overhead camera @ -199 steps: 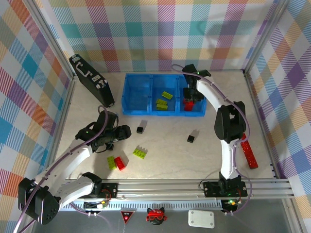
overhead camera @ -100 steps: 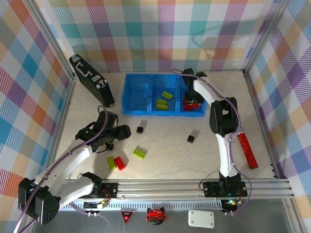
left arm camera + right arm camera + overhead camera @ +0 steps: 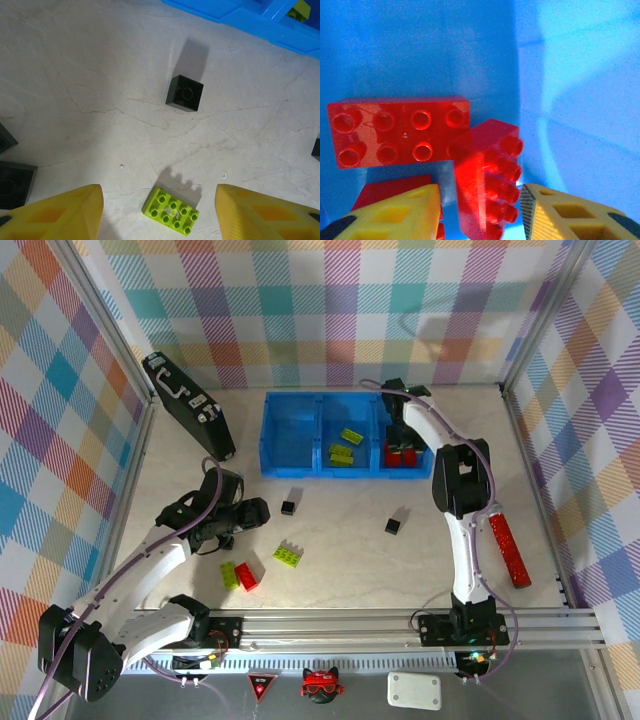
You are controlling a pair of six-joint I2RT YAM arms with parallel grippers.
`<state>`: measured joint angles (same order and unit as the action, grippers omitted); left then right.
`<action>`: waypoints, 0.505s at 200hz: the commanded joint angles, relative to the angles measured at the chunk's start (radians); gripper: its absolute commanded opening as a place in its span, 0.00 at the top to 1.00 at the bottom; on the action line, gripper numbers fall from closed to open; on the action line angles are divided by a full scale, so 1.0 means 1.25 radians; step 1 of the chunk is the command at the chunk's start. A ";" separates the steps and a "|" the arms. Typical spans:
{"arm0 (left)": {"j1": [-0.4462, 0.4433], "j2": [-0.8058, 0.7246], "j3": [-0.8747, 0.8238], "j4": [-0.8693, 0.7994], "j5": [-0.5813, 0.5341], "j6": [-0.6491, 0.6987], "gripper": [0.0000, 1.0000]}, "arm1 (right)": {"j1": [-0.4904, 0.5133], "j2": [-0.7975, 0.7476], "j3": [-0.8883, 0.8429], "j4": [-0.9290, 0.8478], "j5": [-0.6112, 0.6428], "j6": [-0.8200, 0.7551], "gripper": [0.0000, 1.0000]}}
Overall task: Sort the legos into containers by color
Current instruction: Place the lego in the container.
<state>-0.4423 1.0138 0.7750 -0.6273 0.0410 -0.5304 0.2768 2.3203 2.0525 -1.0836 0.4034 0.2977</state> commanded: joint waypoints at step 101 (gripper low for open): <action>0.011 -0.009 0.066 -0.101 -0.059 0.041 0.39 | 0.001 -0.269 -0.075 -0.044 -0.123 0.023 0.48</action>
<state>-0.4423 1.0134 0.8276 -0.6868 0.0055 -0.5003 0.2741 2.0922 2.0285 -1.1255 0.3397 0.3019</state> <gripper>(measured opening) 0.608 0.516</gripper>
